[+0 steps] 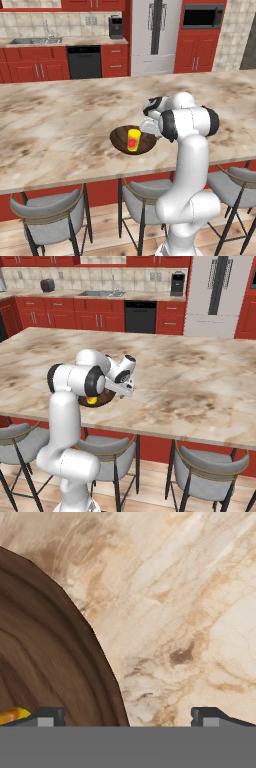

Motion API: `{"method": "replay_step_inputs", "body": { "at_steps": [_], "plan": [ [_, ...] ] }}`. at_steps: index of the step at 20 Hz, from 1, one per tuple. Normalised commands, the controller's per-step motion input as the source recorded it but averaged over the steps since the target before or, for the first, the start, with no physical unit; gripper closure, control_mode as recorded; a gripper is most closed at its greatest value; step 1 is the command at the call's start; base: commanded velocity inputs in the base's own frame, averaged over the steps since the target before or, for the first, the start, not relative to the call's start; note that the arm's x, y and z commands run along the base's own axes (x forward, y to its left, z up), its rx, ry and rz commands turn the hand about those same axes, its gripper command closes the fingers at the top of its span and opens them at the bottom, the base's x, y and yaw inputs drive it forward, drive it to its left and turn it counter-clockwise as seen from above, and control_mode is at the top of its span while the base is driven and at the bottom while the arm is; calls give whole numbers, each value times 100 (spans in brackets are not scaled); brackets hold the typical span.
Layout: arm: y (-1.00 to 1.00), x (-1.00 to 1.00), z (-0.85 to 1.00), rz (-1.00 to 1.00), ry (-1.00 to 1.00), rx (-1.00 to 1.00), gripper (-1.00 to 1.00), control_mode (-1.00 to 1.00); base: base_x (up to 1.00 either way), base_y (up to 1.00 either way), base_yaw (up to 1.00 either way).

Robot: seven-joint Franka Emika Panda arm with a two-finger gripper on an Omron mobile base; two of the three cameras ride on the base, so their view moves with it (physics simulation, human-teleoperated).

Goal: Place the cup inside the bowl on the dining table and move the bowl to any counter.

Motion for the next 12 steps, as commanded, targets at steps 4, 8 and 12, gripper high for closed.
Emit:
{"method": "replay_step_inputs", "body": {
  "at_steps": [4, 8, 12],
  "plan": [
    [0, 0, 0, 0, 1, 0, 100, -100, 0, 0, 0],
    [0, 0, 0, 0, 0, 0, 100, -100, 0, 0, 0],
    [0, 0, 0, 0, 7, 0, 100, -100, 0, 0, 0]
  ]
}}
